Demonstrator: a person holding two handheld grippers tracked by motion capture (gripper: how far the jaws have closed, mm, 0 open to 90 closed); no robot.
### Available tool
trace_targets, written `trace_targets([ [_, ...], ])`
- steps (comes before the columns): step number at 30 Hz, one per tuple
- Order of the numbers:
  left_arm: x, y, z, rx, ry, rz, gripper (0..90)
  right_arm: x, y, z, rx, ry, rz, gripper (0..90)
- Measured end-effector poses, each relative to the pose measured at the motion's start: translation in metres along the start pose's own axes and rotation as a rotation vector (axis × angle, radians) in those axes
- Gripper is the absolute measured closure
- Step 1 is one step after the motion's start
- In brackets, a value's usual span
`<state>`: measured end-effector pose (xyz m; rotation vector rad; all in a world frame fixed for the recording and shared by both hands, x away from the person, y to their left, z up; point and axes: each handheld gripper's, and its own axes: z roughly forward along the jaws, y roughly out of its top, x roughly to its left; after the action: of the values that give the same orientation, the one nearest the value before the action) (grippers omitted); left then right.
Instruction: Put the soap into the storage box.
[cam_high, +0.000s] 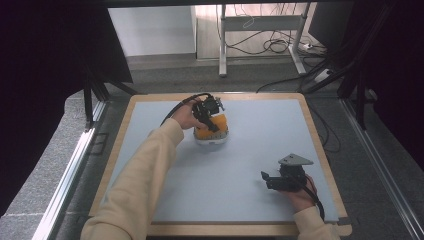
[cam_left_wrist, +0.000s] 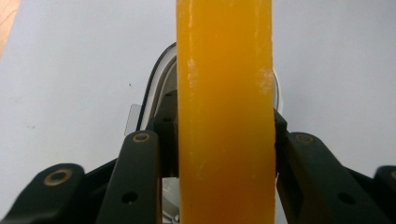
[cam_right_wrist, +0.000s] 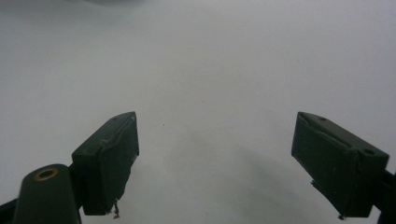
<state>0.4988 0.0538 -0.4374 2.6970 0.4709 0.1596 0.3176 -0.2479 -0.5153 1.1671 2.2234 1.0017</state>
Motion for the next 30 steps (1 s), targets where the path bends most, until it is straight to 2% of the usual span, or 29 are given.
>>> trace_targets([
  [2, 0.0, 0.0, 0.002, -0.001, -0.002, -0.005, 61.8, 0.0, 0.0, 0.0, 0.0, -0.001, 0.0, 15.6],
  [8, 0.002, 0.0, 0.011, 0.025, -0.015, 0.013, 61.7, 0.0, 0.0, 0.0, 0.002, -0.003, -0.001, 15.6],
  [14, 0.005, -0.002, 0.018, 0.035, -0.016, 0.007, 61.5, -0.001, -0.001, 0.0, 0.003, -0.004, -0.004, 15.6],
  [19, 0.007, -0.002, 0.011, -0.003, 0.023, -0.059, 56.3, 0.0, -0.001, 0.0, 0.004, -0.003, -0.003, 15.6],
  [21, 0.008, -0.002, 0.004, -0.04, 0.065, -0.078, 49.2, 0.0, 0.0, 0.0, 0.003, -0.003, -0.002, 15.6],
  [23, 0.007, -0.002, -0.004, -0.076, 0.118, -0.098, 48.2, 0.0, 0.0, 0.0, 0.003, -0.002, -0.004, 15.6],
  [25, 0.007, -0.001, -0.009, -0.081, 0.145, -0.116, 40.4, 0.0, 0.0, 0.0, 0.003, -0.003, -0.005, 15.6],
  [27, 0.007, -0.002, -0.012, -0.102, 0.139, -0.132, 39.7, 0.0, 0.0, 0.0, 0.001, -0.003, -0.007, 15.6],
  [30, 0.006, -0.004, -0.016, -0.102, 0.143, -0.137, 35.6, 0.001, 0.0, 0.0, 0.002, -0.004, -0.007, 15.6],
])
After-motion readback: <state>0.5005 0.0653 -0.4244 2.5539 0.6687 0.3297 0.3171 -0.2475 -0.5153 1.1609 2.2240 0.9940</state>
